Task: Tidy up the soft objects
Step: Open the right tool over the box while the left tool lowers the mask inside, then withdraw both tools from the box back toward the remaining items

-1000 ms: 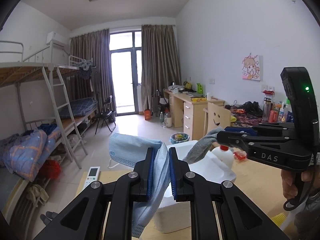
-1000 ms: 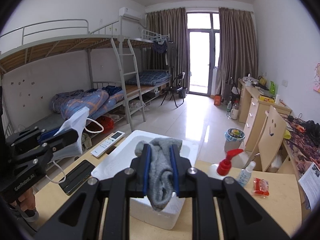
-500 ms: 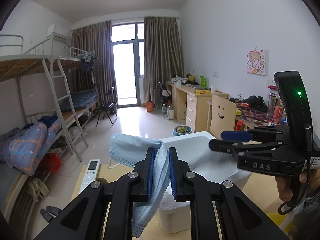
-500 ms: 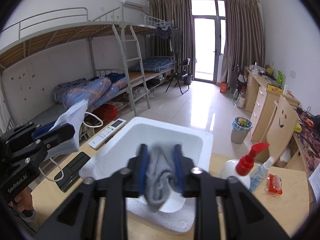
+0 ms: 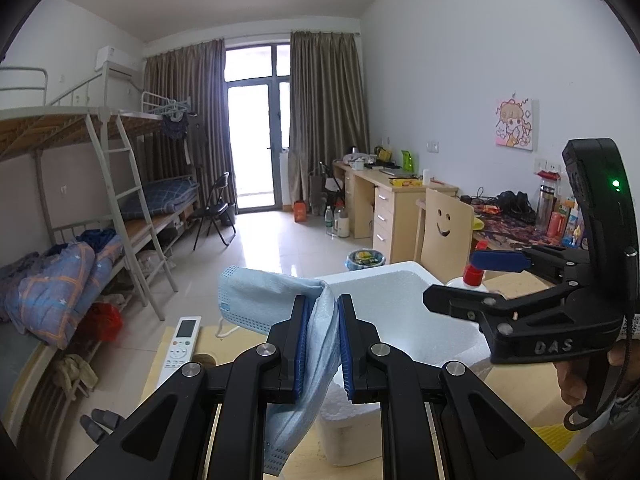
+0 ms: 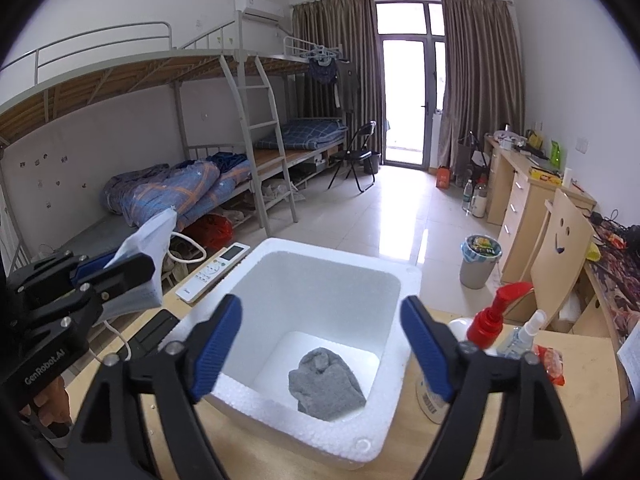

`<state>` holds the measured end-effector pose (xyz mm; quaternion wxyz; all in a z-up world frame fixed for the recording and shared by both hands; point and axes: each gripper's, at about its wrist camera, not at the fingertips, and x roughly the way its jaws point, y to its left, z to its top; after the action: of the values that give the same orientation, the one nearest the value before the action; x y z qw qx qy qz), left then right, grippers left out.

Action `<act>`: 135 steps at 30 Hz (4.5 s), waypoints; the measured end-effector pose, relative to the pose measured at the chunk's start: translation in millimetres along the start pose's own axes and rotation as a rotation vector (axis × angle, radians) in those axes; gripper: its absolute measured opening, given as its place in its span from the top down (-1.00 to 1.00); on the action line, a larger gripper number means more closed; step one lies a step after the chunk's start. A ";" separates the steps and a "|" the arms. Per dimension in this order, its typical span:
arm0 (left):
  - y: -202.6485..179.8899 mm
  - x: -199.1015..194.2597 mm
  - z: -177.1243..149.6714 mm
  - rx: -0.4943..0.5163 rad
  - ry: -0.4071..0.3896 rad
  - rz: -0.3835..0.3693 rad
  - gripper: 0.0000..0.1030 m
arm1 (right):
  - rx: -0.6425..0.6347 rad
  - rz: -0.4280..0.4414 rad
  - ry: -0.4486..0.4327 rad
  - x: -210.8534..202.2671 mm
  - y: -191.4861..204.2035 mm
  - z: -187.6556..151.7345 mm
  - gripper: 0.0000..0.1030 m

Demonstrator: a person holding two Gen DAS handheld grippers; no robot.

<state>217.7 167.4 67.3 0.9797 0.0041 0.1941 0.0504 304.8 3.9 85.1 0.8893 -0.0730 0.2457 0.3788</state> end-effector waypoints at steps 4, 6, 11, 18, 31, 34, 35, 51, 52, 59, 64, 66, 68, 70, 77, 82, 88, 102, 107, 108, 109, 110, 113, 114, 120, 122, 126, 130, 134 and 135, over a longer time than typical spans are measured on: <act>-2.6 -1.7 1.9 0.005 -0.004 -0.001 0.70 | -0.011 -0.003 -0.016 -7.9 0.9 0.8 -0.86; -5.3 -1.8 2.6 0.008 -0.005 -0.004 0.70 | -0.019 -0.017 -0.017 -10.7 1.1 1.0 -0.87; -10.0 -0.6 6.9 0.015 -0.011 -0.026 0.70 | -0.012 -0.034 -0.018 -16.6 -0.9 1.4 -0.94; -27.4 6.9 11.3 0.039 -0.010 -0.076 0.70 | 0.001 -0.083 -0.047 -33.1 -10.9 -3.8 -0.96; -58.1 26.1 14.0 0.077 0.025 -0.131 0.70 | 0.045 -0.146 -0.055 -51.3 -37.7 -18.0 -0.96; -62.5 29.4 14.4 0.089 0.031 -0.133 0.70 | 0.058 -0.158 -0.060 -55.4 -42.8 -21.3 -0.96; -63.2 30.0 14.3 0.091 0.033 -0.134 0.70 | 0.062 -0.161 -0.062 -57.0 -44.2 -22.8 -0.96; -64.4 43.1 13.5 0.104 0.034 -0.059 -0.98 | 0.095 -0.186 -0.072 -65.7 -56.7 -32.9 -0.96; -64.5 41.8 13.7 0.107 0.029 -0.055 -0.98 | 0.095 -0.184 -0.073 -65.9 -57.0 -33.0 -0.96; -61.0 39.7 16.3 0.088 0.033 -0.037 -0.98 | 0.094 -0.183 -0.072 -67.8 -56.5 -33.0 -0.96; -61.5 30.5 18.8 0.078 0.020 -0.031 -0.98 | 0.087 -0.186 -0.081 -73.8 -54.6 -32.3 -0.96; -64.3 25.0 19.9 0.081 0.014 -0.029 -0.98 | 0.087 -0.185 -0.086 -77.6 -53.0 -32.4 -0.96; -68.3 18.5 20.9 0.084 0.007 -0.033 -0.98 | 0.084 -0.185 -0.091 -82.8 -51.6 -32.5 -0.96; -70.6 10.7 21.6 0.086 -0.003 -0.036 -0.98 | 0.080 -0.187 -0.099 -89.0 -48.2 -32.6 -0.96; -76.2 -24.1 24.7 0.087 -0.049 -0.022 -0.98 | 0.066 -0.186 -0.137 -118.1 -36.1 -34.7 -0.96; -81.9 -49.0 22.5 0.098 -0.070 -0.021 -0.98 | 0.053 -0.187 -0.159 -138.3 -25.4 -40.6 -0.98; -90.5 -78.0 14.1 0.114 -0.081 -0.033 -0.98 | 0.046 -0.184 -0.178 -158.8 -12.5 -50.3 -0.99; -105.2 -150.0 -5.5 0.122 -0.130 -0.065 -0.98 | 0.019 -0.200 -0.226 -205.9 15.6 -73.2 -0.99; -110.0 -169.0 -18.4 0.124 -0.148 -0.070 -0.98 | 0.006 -0.200 -0.231 -215.7 25.3 -84.2 -0.99; -110.2 -171.3 -20.4 0.123 -0.149 -0.071 -0.98 | 0.005 -0.201 -0.232 -218.0 28.1 -87.3 -0.99; -110.7 -174.1 -22.7 0.122 -0.149 -0.074 -0.98 | 0.005 -0.200 -0.232 -219.9 29.5 -90.0 -0.99; -111.7 -177.7 -26.4 0.123 -0.151 -0.076 -0.98 | 0.005 -0.200 -0.232 -221.8 31.1 -92.8 -0.99; -114.1 -185.4 -36.3 0.125 -0.154 -0.085 -0.98 | 0.005 -0.199 -0.236 -227.9 36.4 -101.2 -0.99; -114.2 -187.6 -38.8 0.125 -0.154 -0.085 -0.98 | 0.004 -0.198 -0.237 -229.6 38.3 -104.1 -0.99; -115.4 -200.4 -56.5 0.121 -0.152 -0.104 -0.98 | 0.002 -0.188 -0.246 -237.7 48.6 -120.5 -0.99; -116.6 -203.1 -63.9 0.118 -0.146 -0.108 -0.98 | 0.008 -0.184 -0.247 -238.7 51.2 -125.8 -0.99; -118.0 -207.8 -74.8 0.111 -0.138 -0.118 -0.98 | 0.019 -0.183 -0.242 -239.8 54.0 -136.0 -0.99; -118.6 -213.6 -85.0 0.101 -0.147 -0.120 -0.98 | 0.022 -0.187 -0.246 -243.5 57.7 -145.8 -0.99; -120.0 -219.7 -98.0 0.093 -0.158 -0.129 -0.98 | 0.033 -0.188 -0.254 -245.1 60.4 -155.0 -0.99; -121.4 -220.8 -100.0 0.093 -0.160 -0.130 -0.98 | 0.036 -0.188 -0.255 -245.4 61.3 -157.6 -0.99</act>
<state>-11.7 23.3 55.3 0.9920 0.0409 0.1172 -0.0230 55.9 -159.4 72.4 0.9459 -0.0311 0.1296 0.2959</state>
